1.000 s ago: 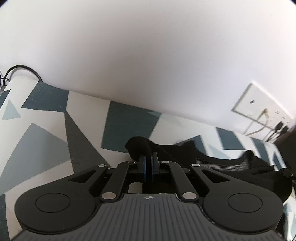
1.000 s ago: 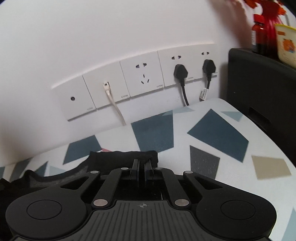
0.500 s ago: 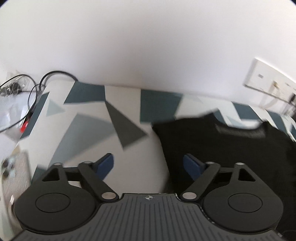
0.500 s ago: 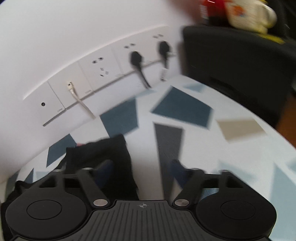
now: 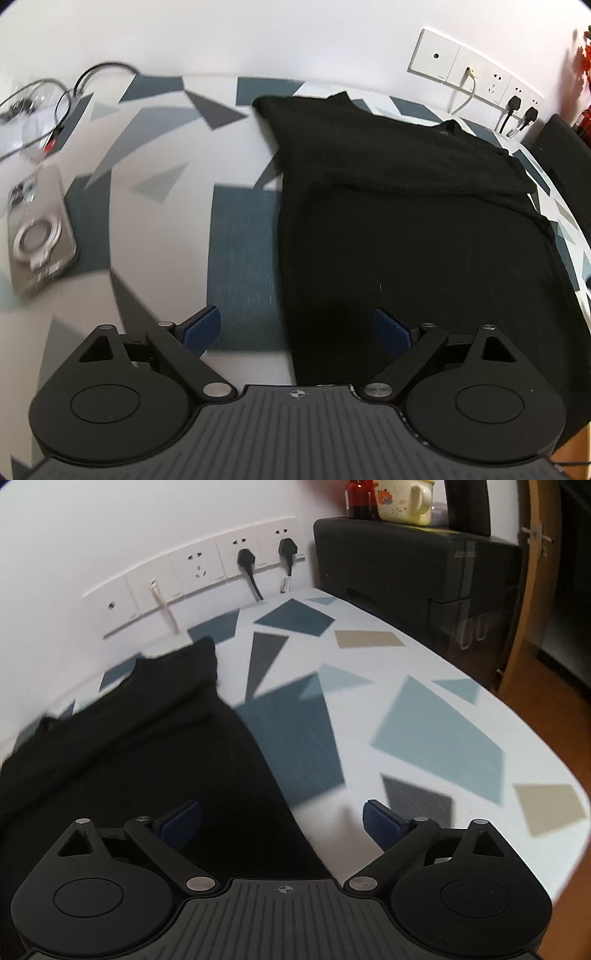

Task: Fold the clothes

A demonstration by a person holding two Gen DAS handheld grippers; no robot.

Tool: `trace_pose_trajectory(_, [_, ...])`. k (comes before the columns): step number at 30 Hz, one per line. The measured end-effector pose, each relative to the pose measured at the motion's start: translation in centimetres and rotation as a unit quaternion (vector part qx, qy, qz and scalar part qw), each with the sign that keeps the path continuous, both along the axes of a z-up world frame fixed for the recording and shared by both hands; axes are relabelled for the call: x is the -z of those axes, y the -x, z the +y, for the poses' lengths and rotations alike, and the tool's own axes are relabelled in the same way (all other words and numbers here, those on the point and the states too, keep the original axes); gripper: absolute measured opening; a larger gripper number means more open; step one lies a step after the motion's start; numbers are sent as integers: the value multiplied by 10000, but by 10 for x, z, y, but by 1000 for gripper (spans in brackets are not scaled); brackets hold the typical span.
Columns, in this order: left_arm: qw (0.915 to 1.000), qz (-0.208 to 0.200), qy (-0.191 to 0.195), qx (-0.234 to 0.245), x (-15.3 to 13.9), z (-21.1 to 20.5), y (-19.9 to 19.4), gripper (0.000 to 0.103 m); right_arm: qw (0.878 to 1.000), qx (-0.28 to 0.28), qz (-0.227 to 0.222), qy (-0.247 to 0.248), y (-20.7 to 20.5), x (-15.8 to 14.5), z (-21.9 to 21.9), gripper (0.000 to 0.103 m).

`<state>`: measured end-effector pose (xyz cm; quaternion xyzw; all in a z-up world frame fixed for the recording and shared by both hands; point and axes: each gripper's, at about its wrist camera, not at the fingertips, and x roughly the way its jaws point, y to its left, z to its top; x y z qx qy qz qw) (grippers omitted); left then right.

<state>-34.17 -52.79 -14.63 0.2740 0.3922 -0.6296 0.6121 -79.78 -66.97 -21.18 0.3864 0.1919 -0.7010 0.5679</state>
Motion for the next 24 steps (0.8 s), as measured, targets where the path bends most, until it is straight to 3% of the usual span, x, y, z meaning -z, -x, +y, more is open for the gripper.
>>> trace_pose_trajectory(3, [10000,-33,-86,-13,1,12,5,92,9992,-262,212,-203,-2,3,18,102])
trace_pose_trajectory(9, [9995,-81,-312,-70,6,29,23,99,9952,-731,333,-565,-7,12,24,102])
trace_pose_trajectory(14, [9970,-51,-545,-540,8,46,44,102,9853,-1309,715,-836,-9,22,12,102])
trace_pose_trajectory(17, [9952,-521,-601,-570,11,54,71,103,9755,-1755,908,-968,-9,26,9,102])
trace_pose_trajectory(18, [9944,-696,-599,-531,12,56,81,103,9741,-1854,883,-942,-6,27,10,102])
trace_pose_trajectory(24, [9913,-685,-655,-915,11,69,103,103,9719,-2111,664,-804,6,32,13,102])
